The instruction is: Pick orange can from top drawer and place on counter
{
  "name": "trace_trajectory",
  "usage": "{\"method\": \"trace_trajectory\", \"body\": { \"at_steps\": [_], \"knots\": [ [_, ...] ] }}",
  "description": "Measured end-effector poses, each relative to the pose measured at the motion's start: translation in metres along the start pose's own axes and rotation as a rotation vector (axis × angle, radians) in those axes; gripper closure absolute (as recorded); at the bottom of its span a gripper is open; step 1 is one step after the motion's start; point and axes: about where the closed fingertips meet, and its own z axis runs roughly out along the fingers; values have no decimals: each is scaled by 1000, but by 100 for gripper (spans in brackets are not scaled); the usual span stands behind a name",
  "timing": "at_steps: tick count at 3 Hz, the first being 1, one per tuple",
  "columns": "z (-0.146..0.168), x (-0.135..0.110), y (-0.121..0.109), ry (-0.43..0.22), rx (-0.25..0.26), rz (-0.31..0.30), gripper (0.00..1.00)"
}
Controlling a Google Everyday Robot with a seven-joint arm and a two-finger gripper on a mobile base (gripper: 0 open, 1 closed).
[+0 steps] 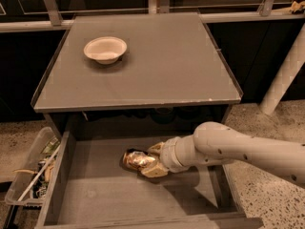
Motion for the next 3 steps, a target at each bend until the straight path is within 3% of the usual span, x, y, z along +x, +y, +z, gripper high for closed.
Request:
{"method": "trace_trajectory", "body": {
  "at_steps": [1, 3],
  "knots": [
    [-23, -8, 3, 17, -1, -21, 100],
    [-126, -63, 4, 16, 24, -89, 100]
  ]
}}
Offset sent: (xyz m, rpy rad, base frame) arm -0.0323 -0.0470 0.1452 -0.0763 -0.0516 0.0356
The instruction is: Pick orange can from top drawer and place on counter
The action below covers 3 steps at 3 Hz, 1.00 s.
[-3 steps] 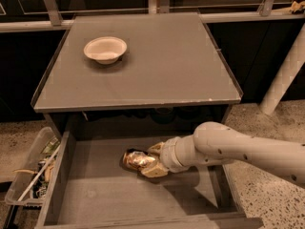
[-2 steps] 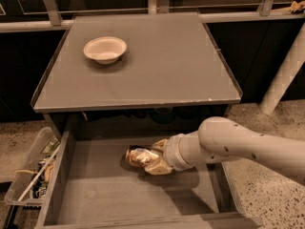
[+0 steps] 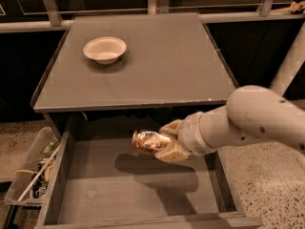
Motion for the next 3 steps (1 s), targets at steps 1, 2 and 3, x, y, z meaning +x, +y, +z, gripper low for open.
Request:
{"method": "trace_trajectory", "body": {
  "at_steps": [1, 2, 3],
  "knots": [
    [-47, -28, -1, -17, 30, -51, 100],
    [-81, -53, -13, -26, 62, -88, 100],
    [-104, -81, -38, -56, 75, -101, 100]
  ]
}}
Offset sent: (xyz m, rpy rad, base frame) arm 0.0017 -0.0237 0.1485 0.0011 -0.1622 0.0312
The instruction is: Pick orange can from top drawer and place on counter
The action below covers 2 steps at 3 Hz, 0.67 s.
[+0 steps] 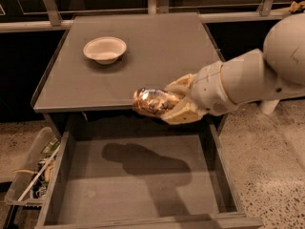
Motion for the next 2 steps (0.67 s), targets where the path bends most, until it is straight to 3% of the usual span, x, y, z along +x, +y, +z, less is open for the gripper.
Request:
{"method": "trace_trajectory", "body": {
  "at_steps": [2],
  "knots": [
    [8, -14, -79, 20, -3, 53, 100]
  ]
}}
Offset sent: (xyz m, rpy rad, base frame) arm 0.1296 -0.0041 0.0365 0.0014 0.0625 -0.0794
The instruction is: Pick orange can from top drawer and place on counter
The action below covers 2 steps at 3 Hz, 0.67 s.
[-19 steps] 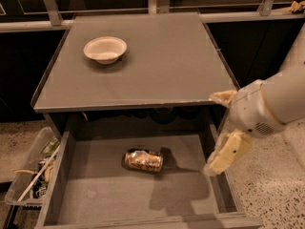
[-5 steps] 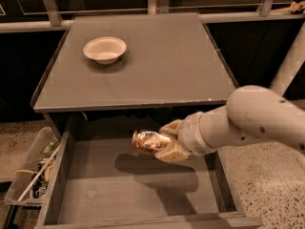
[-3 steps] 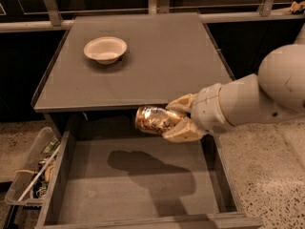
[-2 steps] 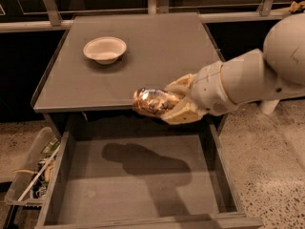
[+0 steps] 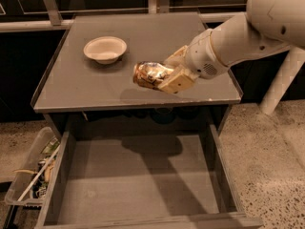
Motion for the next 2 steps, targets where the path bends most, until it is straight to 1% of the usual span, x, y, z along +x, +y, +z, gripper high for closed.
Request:
{"method": "trace_trajectory", "body": {
  "at_steps": [1, 2],
  "knots": [
    [13, 1, -38, -2, 19, 19, 100],
    [20, 16, -72, -34, 67, 37, 100]
  ]
}}
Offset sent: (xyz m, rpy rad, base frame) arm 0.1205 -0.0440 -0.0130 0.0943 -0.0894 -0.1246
